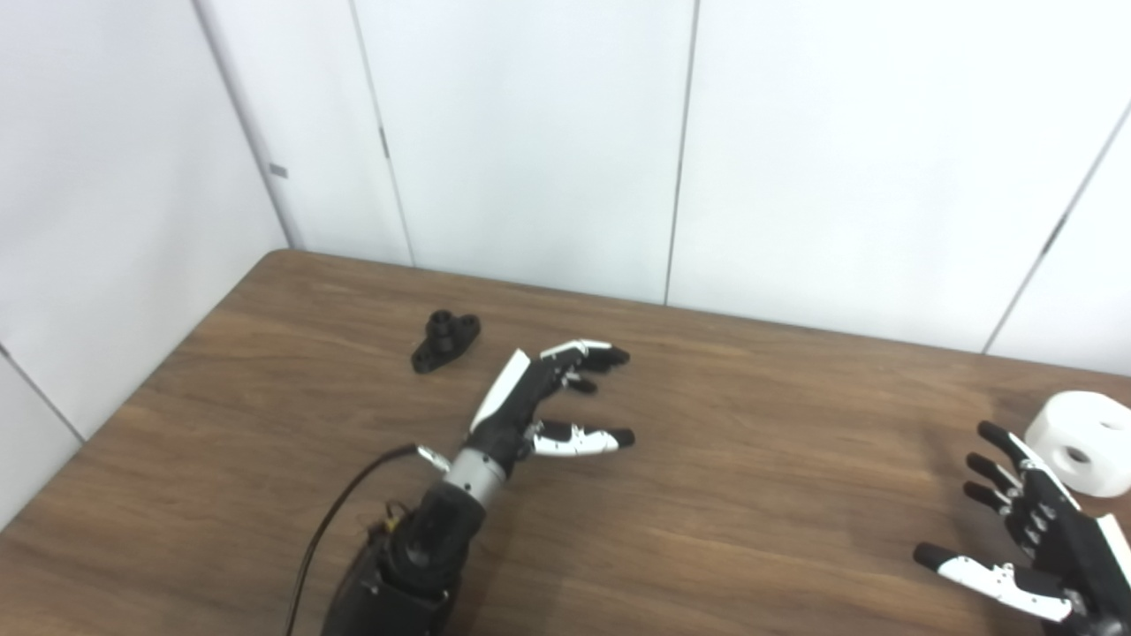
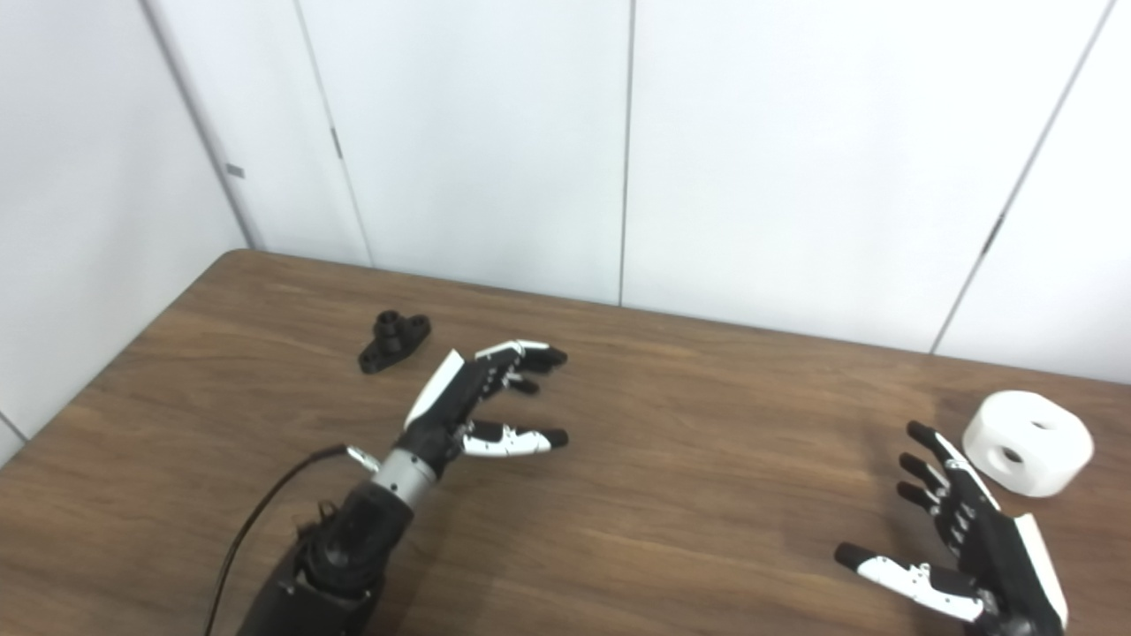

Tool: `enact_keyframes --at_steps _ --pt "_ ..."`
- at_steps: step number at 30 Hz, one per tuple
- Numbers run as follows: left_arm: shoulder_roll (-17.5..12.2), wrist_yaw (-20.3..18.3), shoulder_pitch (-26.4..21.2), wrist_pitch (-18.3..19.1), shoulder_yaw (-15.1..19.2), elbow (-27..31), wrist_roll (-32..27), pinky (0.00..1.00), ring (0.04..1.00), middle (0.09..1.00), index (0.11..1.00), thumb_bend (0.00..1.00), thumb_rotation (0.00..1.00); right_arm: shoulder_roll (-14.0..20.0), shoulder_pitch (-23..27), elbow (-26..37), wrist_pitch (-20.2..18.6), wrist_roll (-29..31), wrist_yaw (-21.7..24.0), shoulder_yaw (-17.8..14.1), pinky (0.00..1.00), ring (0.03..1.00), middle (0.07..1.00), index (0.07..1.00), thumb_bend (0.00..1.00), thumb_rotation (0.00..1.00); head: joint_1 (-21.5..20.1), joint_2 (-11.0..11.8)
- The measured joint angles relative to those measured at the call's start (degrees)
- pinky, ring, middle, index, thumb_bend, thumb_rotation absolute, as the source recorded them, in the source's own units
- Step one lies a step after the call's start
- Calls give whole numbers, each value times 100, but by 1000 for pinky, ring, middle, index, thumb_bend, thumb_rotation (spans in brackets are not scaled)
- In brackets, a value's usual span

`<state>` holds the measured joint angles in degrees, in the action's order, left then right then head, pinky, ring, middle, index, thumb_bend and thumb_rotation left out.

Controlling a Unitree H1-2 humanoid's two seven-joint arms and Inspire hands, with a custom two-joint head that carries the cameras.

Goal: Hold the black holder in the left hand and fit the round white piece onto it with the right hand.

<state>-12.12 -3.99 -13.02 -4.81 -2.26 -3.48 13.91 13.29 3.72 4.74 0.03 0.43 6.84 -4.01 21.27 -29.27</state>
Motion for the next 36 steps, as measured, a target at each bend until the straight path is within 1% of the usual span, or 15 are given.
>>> enact_keyframes --at_steps 3,7,10,11,12,14,16,18,19,21,24,28,31,33,36 --pt "-192 6 -45 32 89 25 155 780 863 835 742 766 52 1 8 0 1 0 0 2 817 868 947 877 739 0 35 -17" --pt "-434 131 -127 129 255 97 450 774 862 841 746 774 78 38 7 0 3 -35 -4 5 818 864 936 874 735 0 61 0" --pt "-564 187 -215 197 428 239 511 801 844 851 753 770 26 67 8 1 5 -73 -4 3 803 869 933 874 730 0 53 0" --pt "-582 204 -238 227 514 282 509 862 873 857 747 758 15 66 8 1 5 -82 -5 5 800 867 929 873 729 0 62 0" --pt "-594 217 -252 276 590 327 495 892 908 868 731 748 14 66 7 2 5 -91 -4 7 801 871 933 876 727 0 79 0" --pt "-616 222 -280 409 706 390 447 900 925 875 720 742 14 68 7 2 5 -103 -5 4 806 873 935 877 727 0 79 0" --pt "-658 213 -306 473 765 401 428 877 932 895 716 743 21 67 7 2 5 -96 -4 4 812 874 939 875 730 0 88 -9" --pt "-712 214 -308 566 794 429 467 859 945 916 723 765 43 68 7 1 8 -82 -3 1 811 873 941 876 731 0 88 -17" --pt "-729 223 -308 633 831 436 510 881 962 936 741 773 69 68 7 1 13 -77 -1 0 812 872 942 874 729 0 88 -17" --pt "-739 337 -310 696 921 436 618 958 992 972 781 770 88 70 6 1 19 -74 -1 0 815 873 936 872 731 0 105 -26" --pt "-785 508 -342 719 1058 435 700 985 1000 988 810 770 100 79 7 2 20 -82 -3 1 806 869 933 872 729 0 140 -44" --pt "-960 687 -483 758 1170 366 787 999 1000 999 809 800 125 89 4 3 20 -78 -2 -1 787 863 933 873 723 0 141 -44" --pt "-1002 825 -580 884 1222 305 866 1000 1000 1000 806 814 114 96 0 3 22 -81 -2 -2 788 860 931 875 716 0 141 -79" --pt "-1002 876 -590 965 1212 267 949 1000 1000 1000 809 834 125 100 0 3 29 -69 5 -2 794 862 934 877 712 0 141 -79" --pt "-1002 941 -590 1134 1196 116 1096 1000 1000 1000 856 878 155 113 -4 3 33 3 16 -16 797 858 930 871 717 0 141 -88"
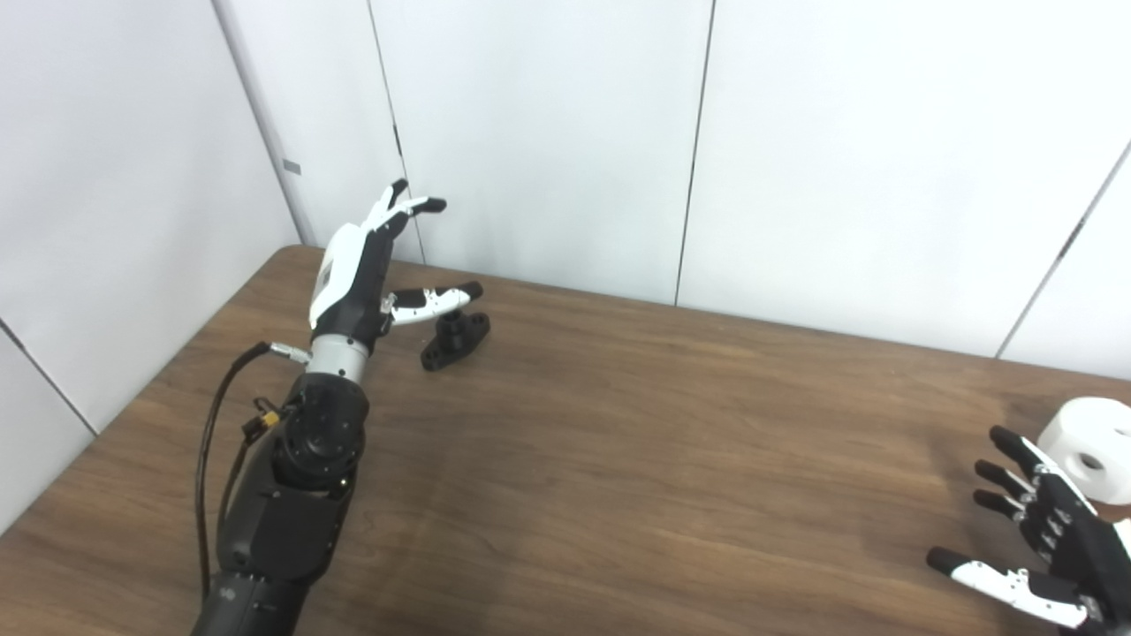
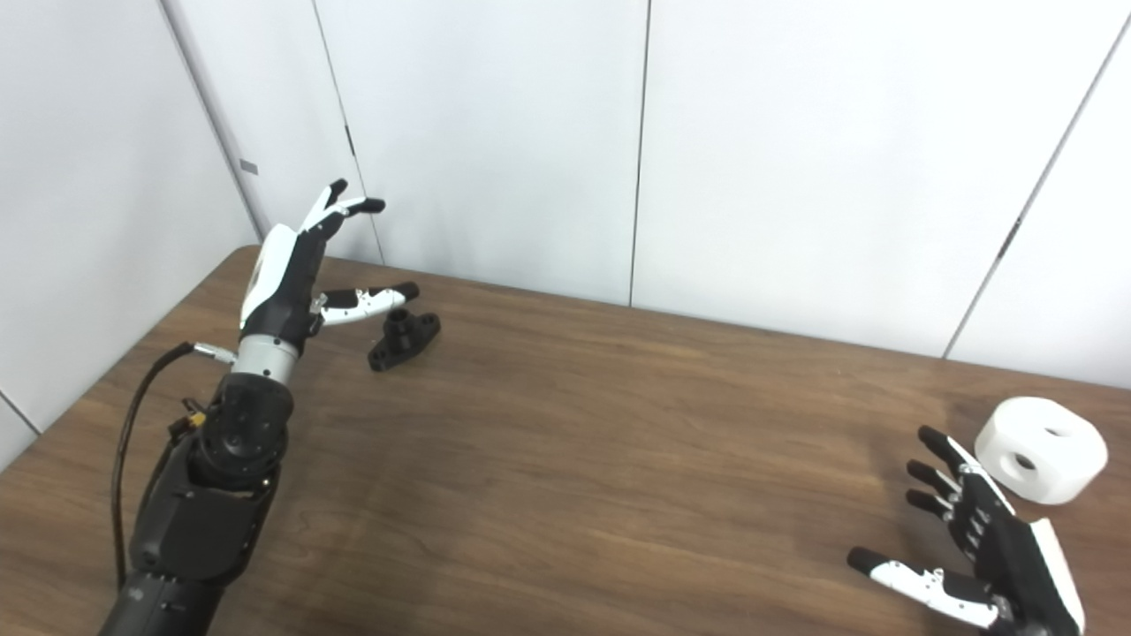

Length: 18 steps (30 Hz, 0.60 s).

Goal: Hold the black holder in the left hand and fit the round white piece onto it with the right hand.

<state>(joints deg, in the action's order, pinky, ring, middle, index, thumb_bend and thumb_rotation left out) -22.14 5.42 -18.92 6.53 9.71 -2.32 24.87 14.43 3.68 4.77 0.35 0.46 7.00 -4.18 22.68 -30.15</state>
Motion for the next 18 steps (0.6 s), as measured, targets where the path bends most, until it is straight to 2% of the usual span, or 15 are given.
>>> enact_keyframes --at_steps 6,18 --pt "-44 48 5 19 -79 -236 7 997 1000 1000 947 990 239 16 -11 4 0 -1 -4 2 794 853 923 868 722 0 18 -26" --pt "-231 -94 6 765 -557 -647 467 1000 1000 1000 896 1000 389 25 -37 33 -1 -2 0 11 800 857 929 873 701 0 -9 -70"
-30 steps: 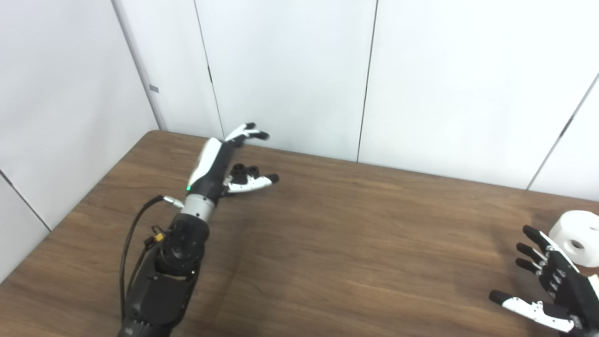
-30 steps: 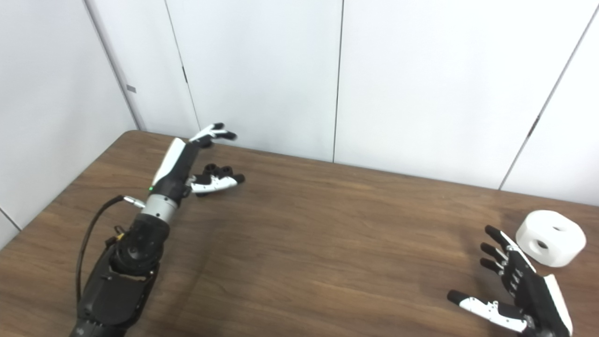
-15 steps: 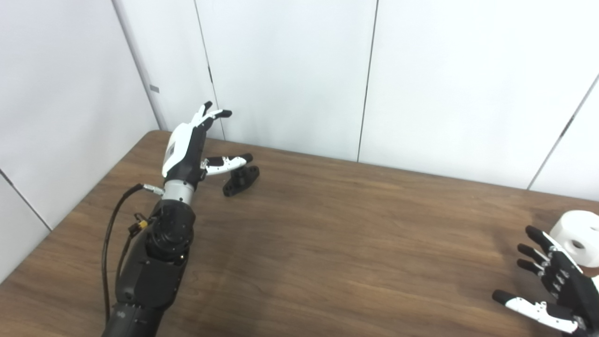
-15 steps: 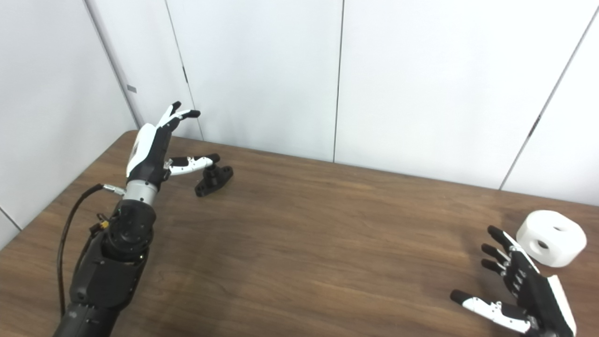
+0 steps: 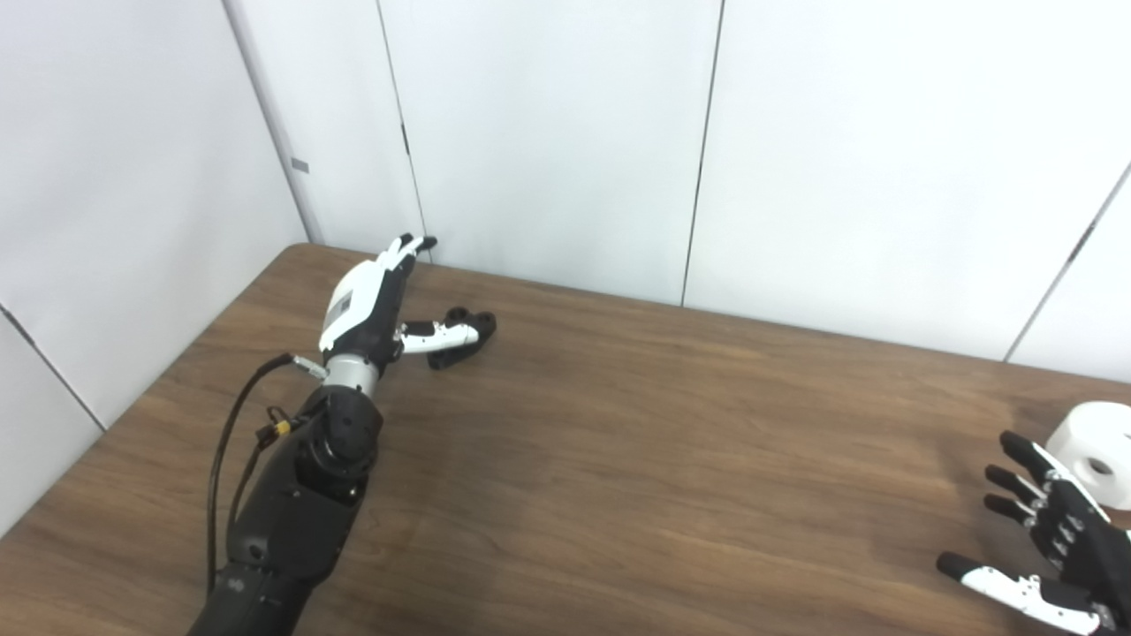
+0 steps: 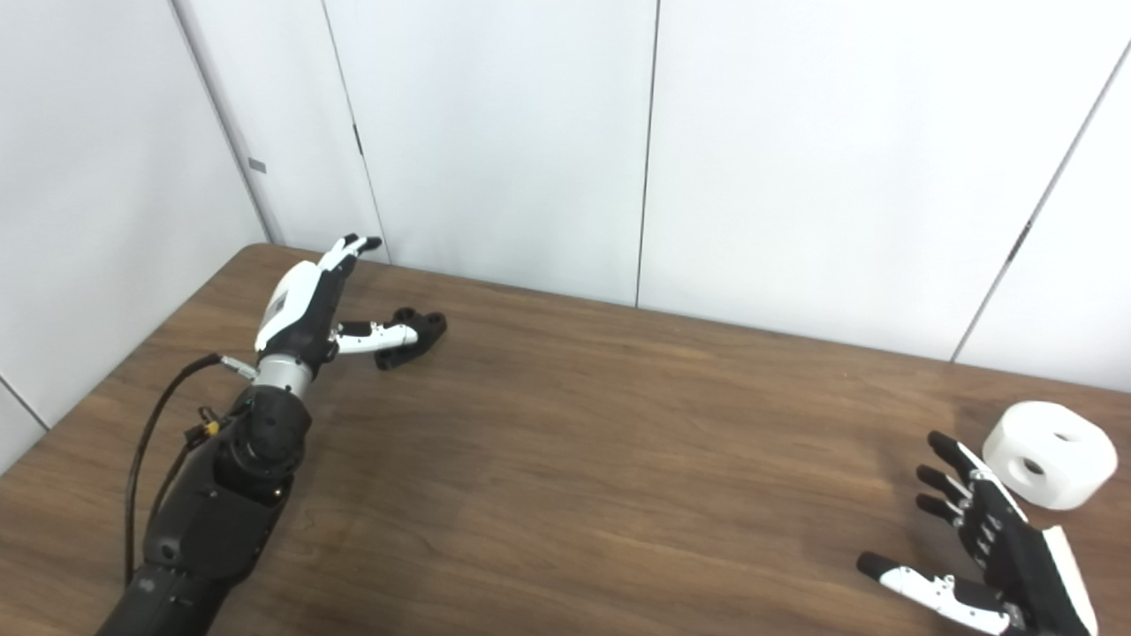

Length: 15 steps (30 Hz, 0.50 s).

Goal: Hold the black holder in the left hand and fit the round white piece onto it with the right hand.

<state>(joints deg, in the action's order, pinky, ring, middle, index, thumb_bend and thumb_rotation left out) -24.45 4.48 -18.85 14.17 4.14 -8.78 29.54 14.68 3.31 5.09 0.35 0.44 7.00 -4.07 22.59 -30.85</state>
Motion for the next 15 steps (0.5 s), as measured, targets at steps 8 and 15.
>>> enact_keyframes --at_steps 8,15 --pt "0 89 -19 131 -139 -364 121 1000 1000 1000 889 1000 394 0 -17 41 -6 32 9 -4 808 870 933 871 707 8 -44 -44" --pt "4 266 -62 192 -282 -579 280 1000 1000 1000 899 1000 364 15 -58 80 -9 33 9 -23 769 847 926 871 711 25 -53 -79"
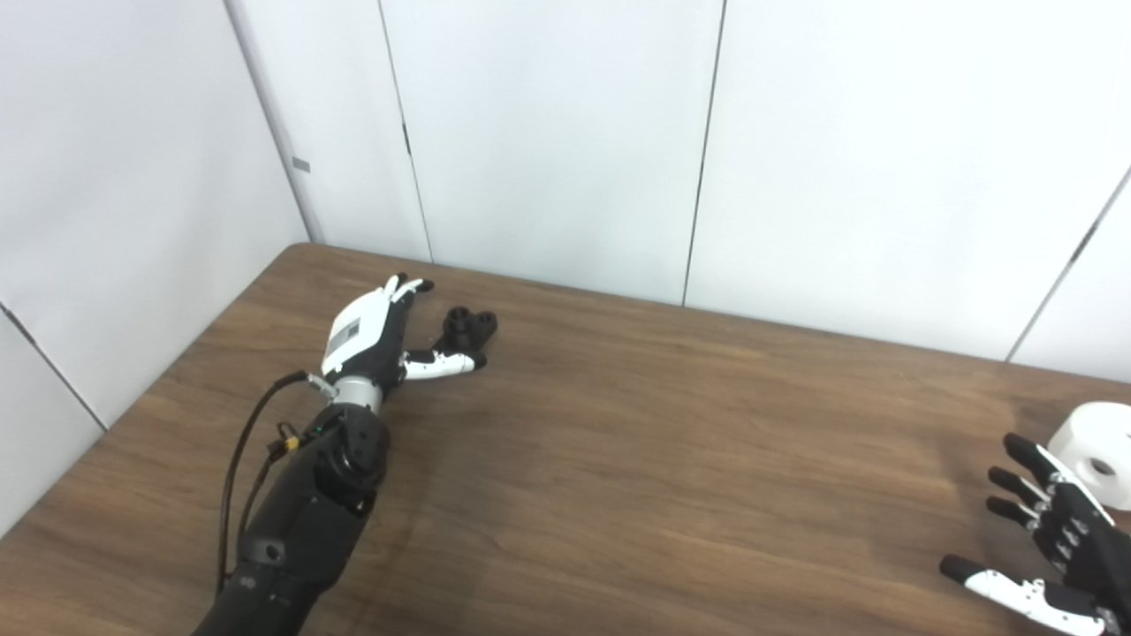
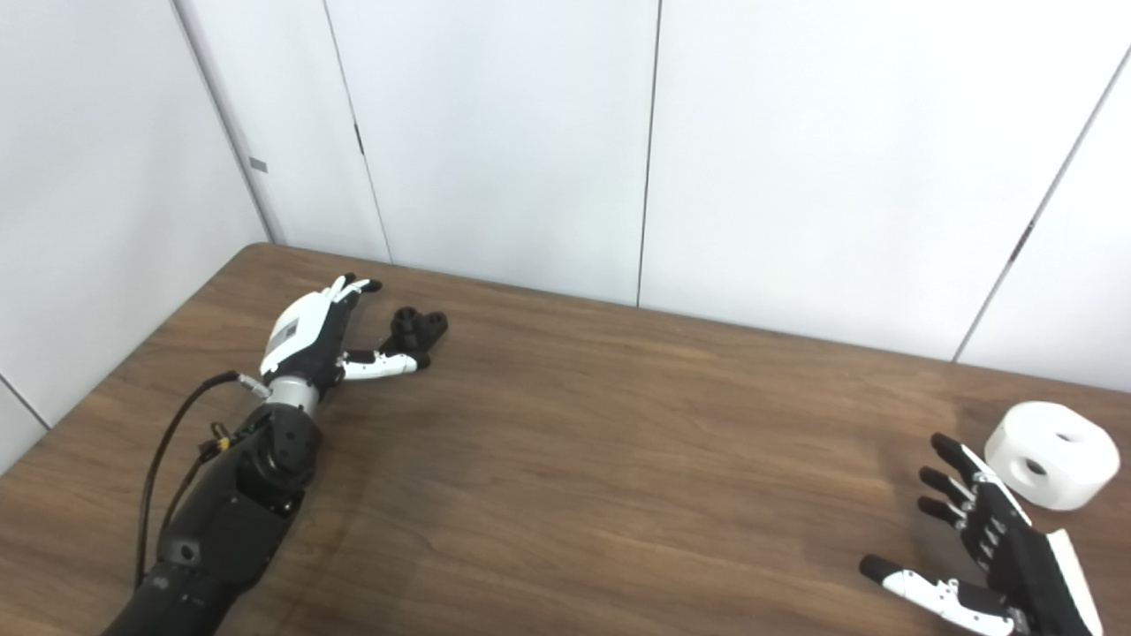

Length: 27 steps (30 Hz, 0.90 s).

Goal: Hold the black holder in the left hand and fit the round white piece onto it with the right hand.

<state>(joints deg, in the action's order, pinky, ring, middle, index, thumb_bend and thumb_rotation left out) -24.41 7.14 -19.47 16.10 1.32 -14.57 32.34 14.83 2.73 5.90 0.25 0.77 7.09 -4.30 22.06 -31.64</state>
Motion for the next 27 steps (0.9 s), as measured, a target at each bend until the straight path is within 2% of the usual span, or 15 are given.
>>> enact_keyframes --at_steps 9,14,18,27 --pt "7 189 -23 59 -118 -311 15 1000 1000 1000 893 1000 356 35 -65 139 -17 0 4 -4 773 852 929 867 700 15 9 -53" --pt "52 401 -66 45 -168 -605 14 1000 1000 1000 830 1000 357 34 -67 141 -34 -19 0 -1 769 849 930 867 703 44 -9 -62" --pt "132 604 -130 96 -162 -785 -3 1000 1000 1000 783 988 372 34 -76 141 -41 -27 0 0 776 852 928 867 698 28 -18 -62" --pt "264 717 -391 130 -102 -1120 -223 1000 1000 1000 738 949 351 31 -96 141 -67 10 1 -3 787 852 926 863 690 41 -70 -70"
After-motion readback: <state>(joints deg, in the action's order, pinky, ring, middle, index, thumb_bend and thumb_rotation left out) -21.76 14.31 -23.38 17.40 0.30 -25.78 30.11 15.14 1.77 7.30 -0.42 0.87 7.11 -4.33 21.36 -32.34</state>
